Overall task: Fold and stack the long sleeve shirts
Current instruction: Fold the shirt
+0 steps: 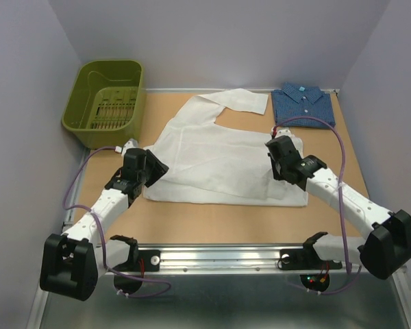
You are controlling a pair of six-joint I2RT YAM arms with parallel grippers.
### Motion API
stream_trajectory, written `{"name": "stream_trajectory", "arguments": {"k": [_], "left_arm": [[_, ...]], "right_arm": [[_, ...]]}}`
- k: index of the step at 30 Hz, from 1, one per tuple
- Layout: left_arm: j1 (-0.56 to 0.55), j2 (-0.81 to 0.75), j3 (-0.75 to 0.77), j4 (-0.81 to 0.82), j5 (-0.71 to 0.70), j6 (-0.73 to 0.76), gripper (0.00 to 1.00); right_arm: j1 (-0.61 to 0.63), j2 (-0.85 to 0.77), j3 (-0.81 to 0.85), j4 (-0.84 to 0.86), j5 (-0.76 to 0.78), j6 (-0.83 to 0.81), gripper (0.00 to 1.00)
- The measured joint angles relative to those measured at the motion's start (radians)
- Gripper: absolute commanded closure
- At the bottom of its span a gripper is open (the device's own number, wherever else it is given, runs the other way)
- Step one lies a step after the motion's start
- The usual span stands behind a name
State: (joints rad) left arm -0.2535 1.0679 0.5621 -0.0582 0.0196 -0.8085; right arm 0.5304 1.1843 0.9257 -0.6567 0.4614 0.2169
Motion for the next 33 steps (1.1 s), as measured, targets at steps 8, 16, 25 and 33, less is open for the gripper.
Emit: {"name": "stream_trajectory", "arguments": {"k": [8,16,25,33], "left_arm": [[0.0,-0.03,-0.012,-0.019,-0.028,0.031,0.4],[0.0,-0.032,-0.012,-0.022,-0.028,0.091,0.38],[-0.056,0.053,0.093,-0.007,0.022,0.146,0.42],[-0.182,0.246,0.187,0.062,0.035,0.153,0.46]], "right_arm": [[0.0,0.147,0.0,-0.01,0.094,0.037,0.41],[0.0,0.153,0.033,-0.029,0.105,0.068,0.19],[0.0,0.138,0.102,0.056,-0.14,0.2,0.21],[-0.055,0.207,0.132,0.174,-0.182,0.279,0.22]]}}
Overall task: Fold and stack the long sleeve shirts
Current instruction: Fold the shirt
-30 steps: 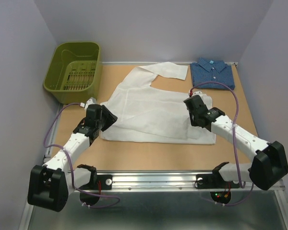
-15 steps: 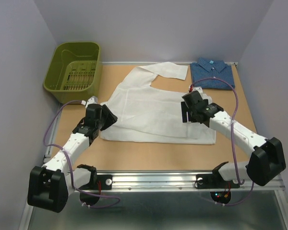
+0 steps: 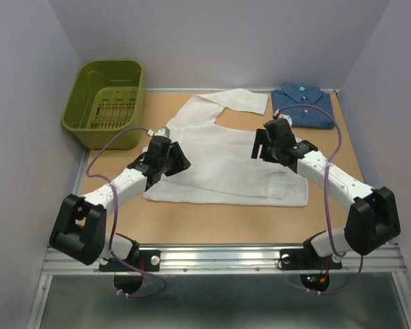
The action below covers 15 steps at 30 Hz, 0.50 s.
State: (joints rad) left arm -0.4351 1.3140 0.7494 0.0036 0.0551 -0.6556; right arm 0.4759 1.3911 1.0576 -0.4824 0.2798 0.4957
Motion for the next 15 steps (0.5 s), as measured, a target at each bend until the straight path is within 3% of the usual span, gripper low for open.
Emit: {"name": "stream_trajectory", "arguments": {"k": [5,15], "left_arm": [[-0.006,0.108,-0.003,0.025,0.011,-0.02,0.47],[0.012,0.148,-0.075,0.052,-0.005,-0.082,0.49]], "right_arm": [[-0.085,0.039,-0.052,0.104,-0.054,0.05,0.27],[-0.245,-0.001,-0.388,0.257,-0.158,0.155,0.31]]}}
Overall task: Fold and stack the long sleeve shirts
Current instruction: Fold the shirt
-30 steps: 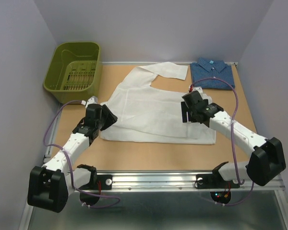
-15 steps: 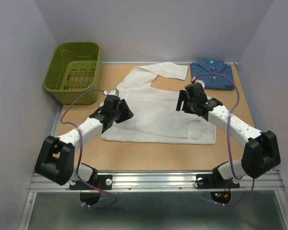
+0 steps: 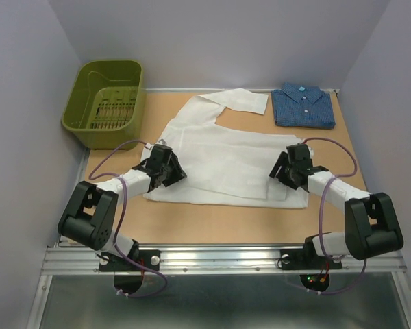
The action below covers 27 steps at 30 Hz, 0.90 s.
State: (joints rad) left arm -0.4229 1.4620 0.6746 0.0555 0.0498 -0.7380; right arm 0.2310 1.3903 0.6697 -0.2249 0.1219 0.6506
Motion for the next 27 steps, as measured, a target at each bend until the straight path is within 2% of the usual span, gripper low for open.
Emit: {"name": "stream_trajectory", "arguments": {"k": [8,12,16,22,27], "left_arm": [[0.059,-0.001,-0.035,0.023,0.011,-0.042,0.49],[0.072,-0.031,-0.049,0.01,0.025,-0.04,0.43],[0.074,-0.142,-0.057,-0.046,0.024,-0.034,0.42],[0.079,-0.371,-0.083,-0.085,-0.04,-0.064,0.44],[0.119,-0.408,-0.167,-0.106,-0.074,-0.101,0.46]], "right_arm": [[-0.104,-0.137,-0.116,0.014,-0.021,0.018,0.32],[-0.112,-0.186,-0.114,0.005,-0.095,-0.032,0.3],[-0.112,-0.241,-0.087,-0.014,-0.174,-0.053,0.3],[-0.112,-0.337,-0.082,-0.034,-0.185,-0.015,0.31],[-0.114,-0.339,-0.08,-0.125,-0.13,0.038,0.32]]}}
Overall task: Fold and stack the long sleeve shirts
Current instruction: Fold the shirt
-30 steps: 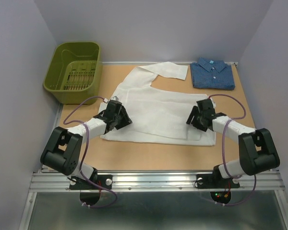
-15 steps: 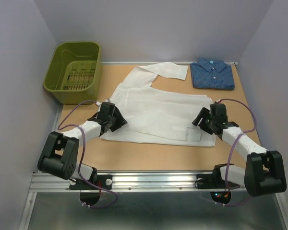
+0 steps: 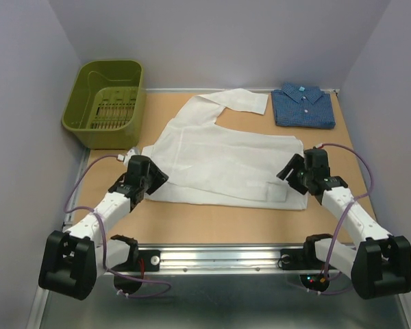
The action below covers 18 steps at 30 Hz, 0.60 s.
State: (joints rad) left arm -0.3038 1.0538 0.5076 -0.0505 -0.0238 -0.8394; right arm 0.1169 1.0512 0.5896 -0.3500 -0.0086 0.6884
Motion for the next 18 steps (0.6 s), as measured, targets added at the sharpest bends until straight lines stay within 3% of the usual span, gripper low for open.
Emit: {"name": "stream_trajectory", "arguments": {"k": [7,18], "left_arm": [[0.024,0.091,-0.043,-0.013,-0.002,-0.018,0.47],[0.065,0.112,-0.066,0.013,0.013,-0.027,0.47]], "right_arm": [[-0.012,-0.044,-0.003,-0.09,0.044,0.06,0.34],[-0.067,-0.05,-0.109,-0.165,0.098,0.145,0.47]]}}
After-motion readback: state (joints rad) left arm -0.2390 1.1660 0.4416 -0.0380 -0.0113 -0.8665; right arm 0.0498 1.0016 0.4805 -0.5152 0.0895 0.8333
